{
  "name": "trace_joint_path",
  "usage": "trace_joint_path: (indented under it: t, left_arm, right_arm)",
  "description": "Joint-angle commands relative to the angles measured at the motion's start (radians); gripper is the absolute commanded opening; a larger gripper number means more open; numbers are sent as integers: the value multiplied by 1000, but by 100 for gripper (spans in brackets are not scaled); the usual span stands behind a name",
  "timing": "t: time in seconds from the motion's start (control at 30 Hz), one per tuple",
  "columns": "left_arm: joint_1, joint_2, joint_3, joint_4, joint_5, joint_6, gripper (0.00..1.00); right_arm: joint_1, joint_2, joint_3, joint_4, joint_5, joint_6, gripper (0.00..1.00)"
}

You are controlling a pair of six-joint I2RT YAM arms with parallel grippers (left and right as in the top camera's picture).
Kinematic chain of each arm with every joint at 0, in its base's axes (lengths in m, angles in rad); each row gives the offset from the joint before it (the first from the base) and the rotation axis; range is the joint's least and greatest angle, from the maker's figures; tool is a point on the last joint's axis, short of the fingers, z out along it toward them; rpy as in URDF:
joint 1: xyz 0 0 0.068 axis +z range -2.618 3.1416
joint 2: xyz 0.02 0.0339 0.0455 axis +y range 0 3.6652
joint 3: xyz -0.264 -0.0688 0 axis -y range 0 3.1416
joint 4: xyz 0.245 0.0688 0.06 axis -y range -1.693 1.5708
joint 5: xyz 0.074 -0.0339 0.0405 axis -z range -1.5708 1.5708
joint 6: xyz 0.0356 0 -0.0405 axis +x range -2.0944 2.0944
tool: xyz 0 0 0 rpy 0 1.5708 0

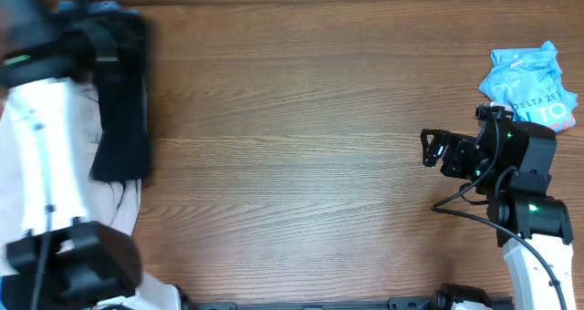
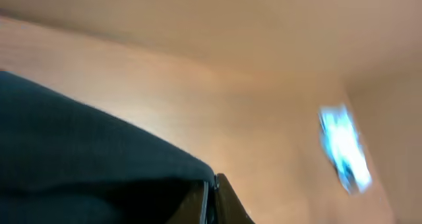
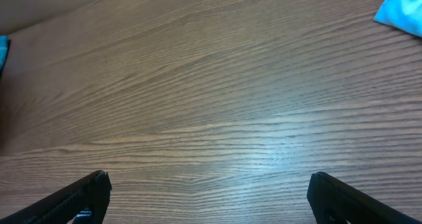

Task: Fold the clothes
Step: 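Reach the left gripper to the black t-shirt on the clothes stack and grasp it, then pull the black t-shirt off the stack to the table center with left gripper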

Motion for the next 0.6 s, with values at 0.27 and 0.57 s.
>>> trace_joint_path:
  t: [0.27, 0.57]
  left_arm:
    - [-557, 193, -6, -339, -500, 183, 4]
    - [-600, 208, -6, -475, -353, 357, 4]
  right_arm:
    - [0, -1, 27, 3, 2, 5, 100]
    - [0, -1, 27, 5, 2, 5, 100]
